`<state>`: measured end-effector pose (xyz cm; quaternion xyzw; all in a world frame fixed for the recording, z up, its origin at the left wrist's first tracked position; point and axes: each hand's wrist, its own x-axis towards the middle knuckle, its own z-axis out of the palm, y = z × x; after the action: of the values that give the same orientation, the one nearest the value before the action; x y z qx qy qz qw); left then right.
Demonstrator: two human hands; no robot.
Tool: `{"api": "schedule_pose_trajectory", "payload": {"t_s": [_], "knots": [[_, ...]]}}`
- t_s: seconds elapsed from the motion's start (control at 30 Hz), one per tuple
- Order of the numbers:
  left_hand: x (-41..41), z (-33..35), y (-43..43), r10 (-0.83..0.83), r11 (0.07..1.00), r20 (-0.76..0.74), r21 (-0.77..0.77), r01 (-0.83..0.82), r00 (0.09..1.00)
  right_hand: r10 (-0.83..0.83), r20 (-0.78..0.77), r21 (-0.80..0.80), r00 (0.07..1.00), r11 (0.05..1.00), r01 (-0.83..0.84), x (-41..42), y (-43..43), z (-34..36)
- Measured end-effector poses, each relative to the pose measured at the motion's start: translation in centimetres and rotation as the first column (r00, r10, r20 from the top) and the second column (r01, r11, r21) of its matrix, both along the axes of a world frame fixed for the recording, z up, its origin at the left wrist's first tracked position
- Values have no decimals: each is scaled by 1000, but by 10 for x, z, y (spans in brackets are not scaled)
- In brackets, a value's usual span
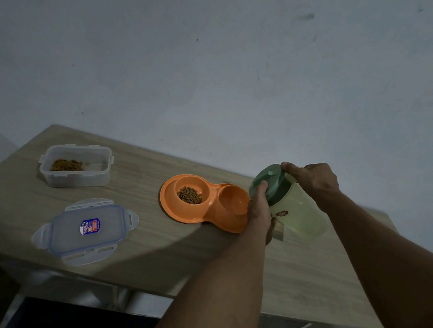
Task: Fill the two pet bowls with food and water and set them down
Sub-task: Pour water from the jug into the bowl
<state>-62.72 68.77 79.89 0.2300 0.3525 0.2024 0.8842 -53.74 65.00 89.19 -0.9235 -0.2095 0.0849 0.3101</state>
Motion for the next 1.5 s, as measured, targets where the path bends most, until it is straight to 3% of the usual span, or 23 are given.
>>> {"api": "schedule_pose_trajectory", "payload": {"t_s": [1.5], "knots": [[-9, 18, 1, 37, 991, 108, -129, -23, 993, 83, 102, -100, 991, 992, -73, 0, 17, 15]]}}
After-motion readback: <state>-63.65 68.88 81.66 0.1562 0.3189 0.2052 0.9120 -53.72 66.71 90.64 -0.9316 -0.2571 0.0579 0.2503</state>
